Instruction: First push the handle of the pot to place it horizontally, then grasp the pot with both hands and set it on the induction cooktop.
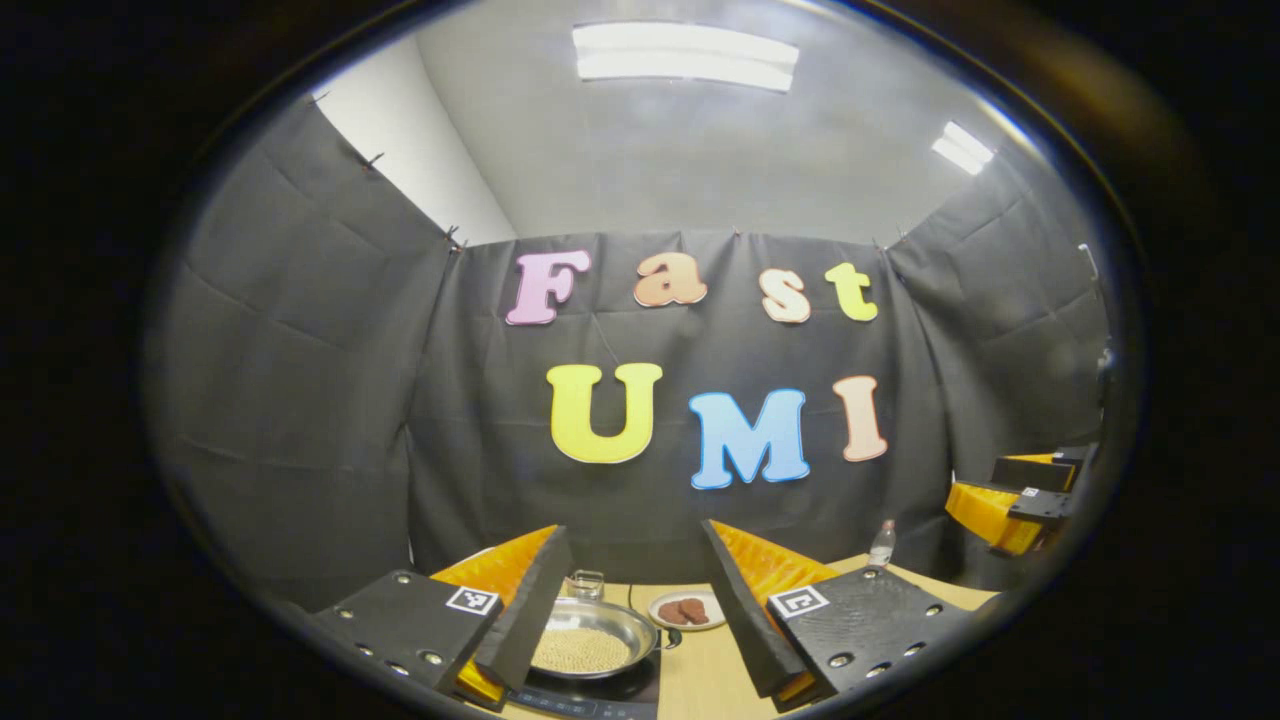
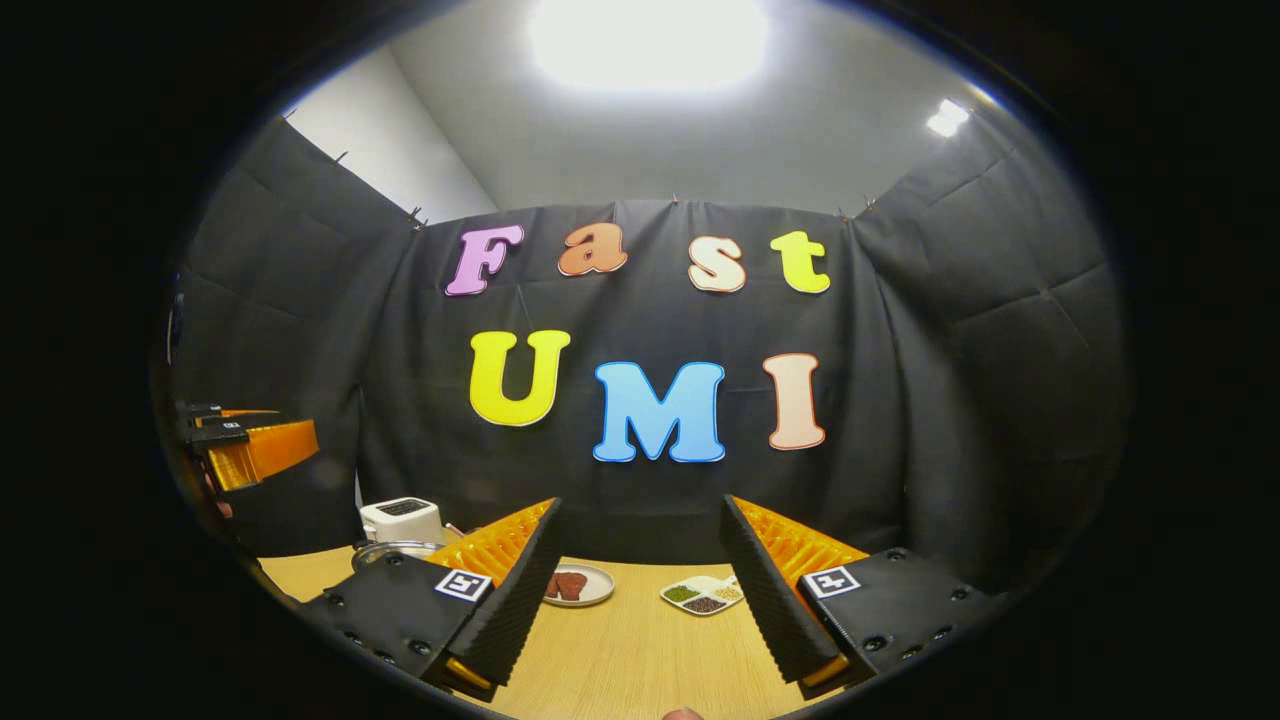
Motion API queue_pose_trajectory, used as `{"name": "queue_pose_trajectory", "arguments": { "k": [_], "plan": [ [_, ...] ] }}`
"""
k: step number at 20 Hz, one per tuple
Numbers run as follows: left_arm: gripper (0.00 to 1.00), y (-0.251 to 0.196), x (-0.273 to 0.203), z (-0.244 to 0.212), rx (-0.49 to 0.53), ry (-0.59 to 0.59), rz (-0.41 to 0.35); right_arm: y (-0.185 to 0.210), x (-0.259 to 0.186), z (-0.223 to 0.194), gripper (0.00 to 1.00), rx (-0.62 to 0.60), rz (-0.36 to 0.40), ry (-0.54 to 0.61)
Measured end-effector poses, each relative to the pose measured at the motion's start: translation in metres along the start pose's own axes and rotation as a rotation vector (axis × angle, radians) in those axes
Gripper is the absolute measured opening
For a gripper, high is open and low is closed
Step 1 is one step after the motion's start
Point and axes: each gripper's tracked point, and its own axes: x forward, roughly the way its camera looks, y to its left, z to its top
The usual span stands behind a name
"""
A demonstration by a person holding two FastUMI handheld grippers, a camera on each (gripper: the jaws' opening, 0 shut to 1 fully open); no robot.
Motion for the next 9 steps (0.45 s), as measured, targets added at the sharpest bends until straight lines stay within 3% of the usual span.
{"name": "queue_pose_trajectory", "arguments": {
  "k": [1, 7, 9],
  "plan": [
    [0.82, 0.0014, -0.0002, -0.0007, -0.002, -0.002, 0.001, 0.0005, -0.0005, 0.0013, 0.97, 0.0, -0.001, -0.004],
    [0.79, 0.0077, -0.0035, 0.0013, -0.01, -0.01, 0.0, 0.003, -0.0041, 0.0037, 0.97, -0.006, -0.004, -0.003],
    [0.79, 0.0082, -0.0052, 0.0011, -0.01, -0.009, 0.001, 0.0036, -0.0064, 0.0083, 0.92, -0.006, -0.004, -0.011]
  ]
}}
